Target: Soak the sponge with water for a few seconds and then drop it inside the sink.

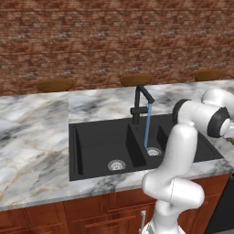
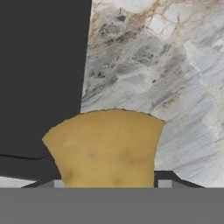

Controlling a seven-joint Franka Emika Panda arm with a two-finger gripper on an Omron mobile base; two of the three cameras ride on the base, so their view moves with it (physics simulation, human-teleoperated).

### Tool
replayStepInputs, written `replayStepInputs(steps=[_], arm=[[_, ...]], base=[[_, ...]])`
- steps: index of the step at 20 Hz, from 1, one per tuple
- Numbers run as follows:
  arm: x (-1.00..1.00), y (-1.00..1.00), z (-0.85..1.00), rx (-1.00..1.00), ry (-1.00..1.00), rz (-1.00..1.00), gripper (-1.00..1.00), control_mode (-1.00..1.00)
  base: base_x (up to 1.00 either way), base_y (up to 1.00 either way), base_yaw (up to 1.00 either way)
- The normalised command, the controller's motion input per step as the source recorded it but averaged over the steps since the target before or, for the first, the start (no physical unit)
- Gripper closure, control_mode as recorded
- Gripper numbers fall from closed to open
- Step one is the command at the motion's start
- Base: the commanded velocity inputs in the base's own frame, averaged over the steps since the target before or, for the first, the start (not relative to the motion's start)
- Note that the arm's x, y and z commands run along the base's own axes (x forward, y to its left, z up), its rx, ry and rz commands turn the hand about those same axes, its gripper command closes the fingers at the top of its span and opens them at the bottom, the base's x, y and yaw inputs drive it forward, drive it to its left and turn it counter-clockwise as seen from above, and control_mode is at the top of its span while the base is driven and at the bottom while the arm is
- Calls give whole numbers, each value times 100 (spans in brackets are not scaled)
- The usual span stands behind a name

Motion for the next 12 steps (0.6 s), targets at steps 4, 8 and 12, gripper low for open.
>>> replayStepInputs(steps=[4, 8, 12], arm=[[-29, 67, 21, -6, -3, 10, 100, -100], [-40, 65, 25, -7, -4, 7, 100, -100], [-49, 62, 36, -6, -6, 3, 100, -100]], base=[[0, 0, 0], [0, 0, 0], [0, 0, 0]])
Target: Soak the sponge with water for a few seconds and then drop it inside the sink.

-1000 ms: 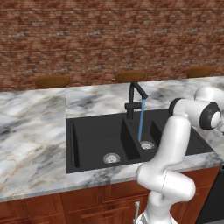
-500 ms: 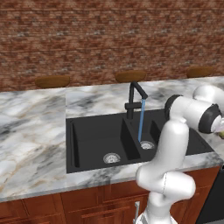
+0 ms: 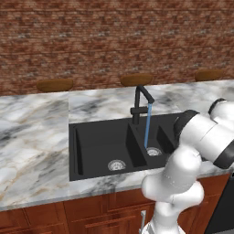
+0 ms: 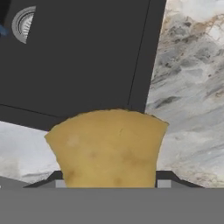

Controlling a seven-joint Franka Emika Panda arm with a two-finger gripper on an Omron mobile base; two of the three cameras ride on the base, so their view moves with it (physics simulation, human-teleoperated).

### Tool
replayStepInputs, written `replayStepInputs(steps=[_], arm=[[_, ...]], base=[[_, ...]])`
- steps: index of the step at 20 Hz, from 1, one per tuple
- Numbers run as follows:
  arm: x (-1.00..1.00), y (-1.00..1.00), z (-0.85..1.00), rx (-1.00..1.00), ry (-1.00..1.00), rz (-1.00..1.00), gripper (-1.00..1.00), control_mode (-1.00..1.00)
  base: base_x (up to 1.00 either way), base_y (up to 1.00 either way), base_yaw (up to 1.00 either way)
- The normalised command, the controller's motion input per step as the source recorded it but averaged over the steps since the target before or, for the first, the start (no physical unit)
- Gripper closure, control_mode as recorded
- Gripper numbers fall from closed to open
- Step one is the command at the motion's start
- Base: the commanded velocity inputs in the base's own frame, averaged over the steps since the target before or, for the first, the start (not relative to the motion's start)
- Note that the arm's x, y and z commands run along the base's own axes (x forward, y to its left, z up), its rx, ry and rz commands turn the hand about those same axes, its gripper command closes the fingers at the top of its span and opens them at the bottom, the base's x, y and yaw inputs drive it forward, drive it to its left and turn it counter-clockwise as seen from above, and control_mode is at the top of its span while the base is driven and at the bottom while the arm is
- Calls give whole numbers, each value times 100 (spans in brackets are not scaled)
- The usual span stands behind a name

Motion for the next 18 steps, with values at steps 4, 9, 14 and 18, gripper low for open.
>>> replayStepInputs(steps=[4, 9, 14, 18], arm=[[-49, 69, 49, -6, -4, 1, 100, -100], [-28, 73, 49, -7, -3, 0, 100, -100], [-25, 70, 31, -8, -1, 0, 100, -100], [-11, 36, 29, -5, -7, 0, 100, -100]], base=[[0, 0, 0], [0, 0, 0], [0, 0, 0], [0, 0, 0]])
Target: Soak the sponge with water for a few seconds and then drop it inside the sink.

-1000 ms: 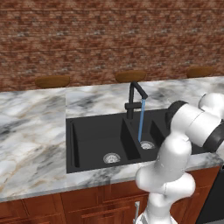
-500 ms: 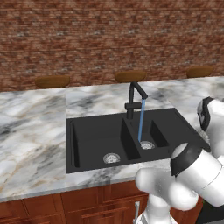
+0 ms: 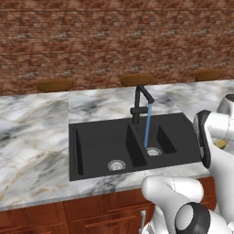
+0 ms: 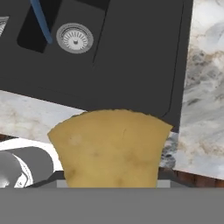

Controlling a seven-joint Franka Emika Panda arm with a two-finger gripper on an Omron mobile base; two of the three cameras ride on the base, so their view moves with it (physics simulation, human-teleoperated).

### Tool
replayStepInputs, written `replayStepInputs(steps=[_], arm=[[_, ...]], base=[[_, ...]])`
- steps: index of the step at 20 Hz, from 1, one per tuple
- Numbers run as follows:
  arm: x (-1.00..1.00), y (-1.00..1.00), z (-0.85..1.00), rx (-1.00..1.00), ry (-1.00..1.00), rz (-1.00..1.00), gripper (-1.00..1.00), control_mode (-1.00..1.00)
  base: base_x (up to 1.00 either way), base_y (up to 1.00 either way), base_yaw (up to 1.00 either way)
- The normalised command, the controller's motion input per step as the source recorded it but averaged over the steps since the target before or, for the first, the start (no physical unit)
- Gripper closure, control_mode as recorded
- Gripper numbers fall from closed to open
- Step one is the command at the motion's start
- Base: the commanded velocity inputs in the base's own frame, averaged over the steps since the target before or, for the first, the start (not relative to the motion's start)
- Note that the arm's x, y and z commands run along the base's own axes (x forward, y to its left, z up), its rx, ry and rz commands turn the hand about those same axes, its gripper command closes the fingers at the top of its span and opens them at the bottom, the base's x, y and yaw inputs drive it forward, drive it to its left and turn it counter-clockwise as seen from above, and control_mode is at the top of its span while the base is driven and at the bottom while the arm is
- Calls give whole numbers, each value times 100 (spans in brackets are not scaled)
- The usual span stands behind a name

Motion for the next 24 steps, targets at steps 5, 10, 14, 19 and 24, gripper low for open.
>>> replayStepInputs(steps=[5, 10, 14, 19, 24], arm=[[0, 35, 23, -3, -4, -2, 100, -100], [0, 41, 14, 0, -5, -10, 100, -100], [0, 31, 10, 0, -5, -18, 100, -100], [0, 14, 1, 5, -8, -22, 100, -100], [0, 19, 0, 7, -12, -19, 100, -100]], base=[[0, 0, 0], [0, 0, 0], [0, 0, 0], [0, 0, 0], [0, 0, 0]])
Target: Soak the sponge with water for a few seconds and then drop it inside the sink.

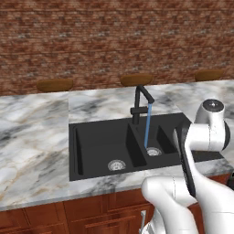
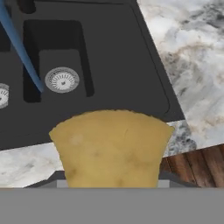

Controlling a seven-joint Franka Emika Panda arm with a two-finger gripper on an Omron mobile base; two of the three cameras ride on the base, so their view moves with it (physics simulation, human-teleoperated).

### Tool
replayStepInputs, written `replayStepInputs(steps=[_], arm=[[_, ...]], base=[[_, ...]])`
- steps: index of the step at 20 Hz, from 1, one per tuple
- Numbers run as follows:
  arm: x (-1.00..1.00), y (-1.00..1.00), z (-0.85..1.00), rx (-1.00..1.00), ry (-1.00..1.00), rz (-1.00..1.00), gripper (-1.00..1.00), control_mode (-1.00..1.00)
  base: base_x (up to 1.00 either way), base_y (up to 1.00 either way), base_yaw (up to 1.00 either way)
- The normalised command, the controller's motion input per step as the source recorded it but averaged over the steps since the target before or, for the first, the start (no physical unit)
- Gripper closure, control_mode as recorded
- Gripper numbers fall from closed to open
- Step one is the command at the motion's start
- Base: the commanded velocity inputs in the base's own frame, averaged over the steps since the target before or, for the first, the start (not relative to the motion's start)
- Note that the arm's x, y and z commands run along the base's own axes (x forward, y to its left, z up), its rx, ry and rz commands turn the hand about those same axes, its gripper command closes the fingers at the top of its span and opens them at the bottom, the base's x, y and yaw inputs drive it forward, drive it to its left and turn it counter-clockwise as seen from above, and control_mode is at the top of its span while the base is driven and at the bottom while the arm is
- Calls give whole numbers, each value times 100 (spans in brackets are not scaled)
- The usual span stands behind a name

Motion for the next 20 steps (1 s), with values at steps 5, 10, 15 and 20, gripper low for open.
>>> replayStepInputs(steps=[5, 10, 15, 20], arm=[[0, 34, 0, 1, -12, -16, 100, -100], [0, 50, 0, 0, -13, -14, 100, -100], [0, 55, 0, 0, -15, -12, 100, -100], [0, 45, 0, 0, -18, -13, 100, -100]], base=[[0, 0, 0], [0, 0, 0], [0, 0, 0], [0, 0, 0]])
